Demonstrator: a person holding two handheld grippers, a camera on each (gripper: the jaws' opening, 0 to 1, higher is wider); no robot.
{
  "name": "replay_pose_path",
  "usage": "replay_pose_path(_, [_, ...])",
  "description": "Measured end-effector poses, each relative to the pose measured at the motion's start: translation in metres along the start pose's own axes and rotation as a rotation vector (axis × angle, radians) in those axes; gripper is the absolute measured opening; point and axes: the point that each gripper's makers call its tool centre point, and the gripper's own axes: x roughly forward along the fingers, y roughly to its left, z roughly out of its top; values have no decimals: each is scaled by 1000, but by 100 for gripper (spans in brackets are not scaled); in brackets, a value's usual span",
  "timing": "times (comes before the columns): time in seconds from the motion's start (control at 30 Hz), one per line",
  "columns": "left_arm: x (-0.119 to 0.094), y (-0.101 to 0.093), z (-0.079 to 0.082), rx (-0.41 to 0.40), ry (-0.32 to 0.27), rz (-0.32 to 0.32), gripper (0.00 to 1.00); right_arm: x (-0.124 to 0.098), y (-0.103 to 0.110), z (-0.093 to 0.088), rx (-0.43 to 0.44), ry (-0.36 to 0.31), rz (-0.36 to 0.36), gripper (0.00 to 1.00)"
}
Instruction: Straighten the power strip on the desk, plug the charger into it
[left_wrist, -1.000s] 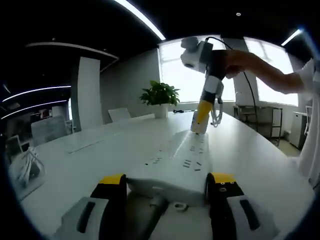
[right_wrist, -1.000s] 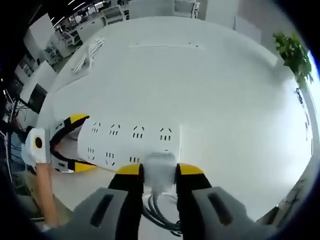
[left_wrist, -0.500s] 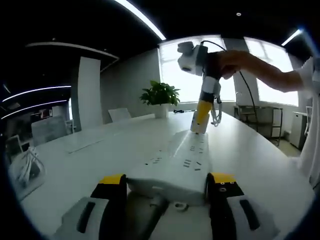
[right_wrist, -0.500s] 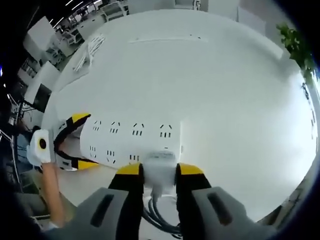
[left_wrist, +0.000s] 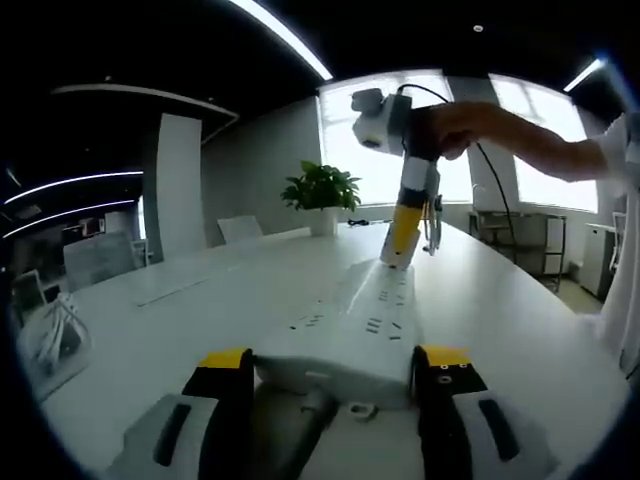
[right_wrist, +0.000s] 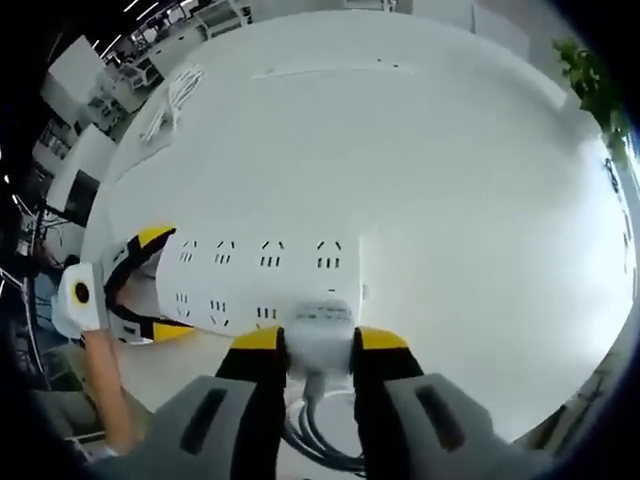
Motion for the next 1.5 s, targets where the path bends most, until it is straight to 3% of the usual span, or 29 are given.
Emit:
replay_pose_path(0.5, [0,0,0,1,0,0,66,5,-2,-1,32,157,44,24])
replay_pose_path(0.83, [0,0,0,1,1,1,66,14,-5,6,54,200,61,25])
replay_pose_path(1.5, [0,0,1,2,0,0,66,12,-2,-5,-18,94,20,28])
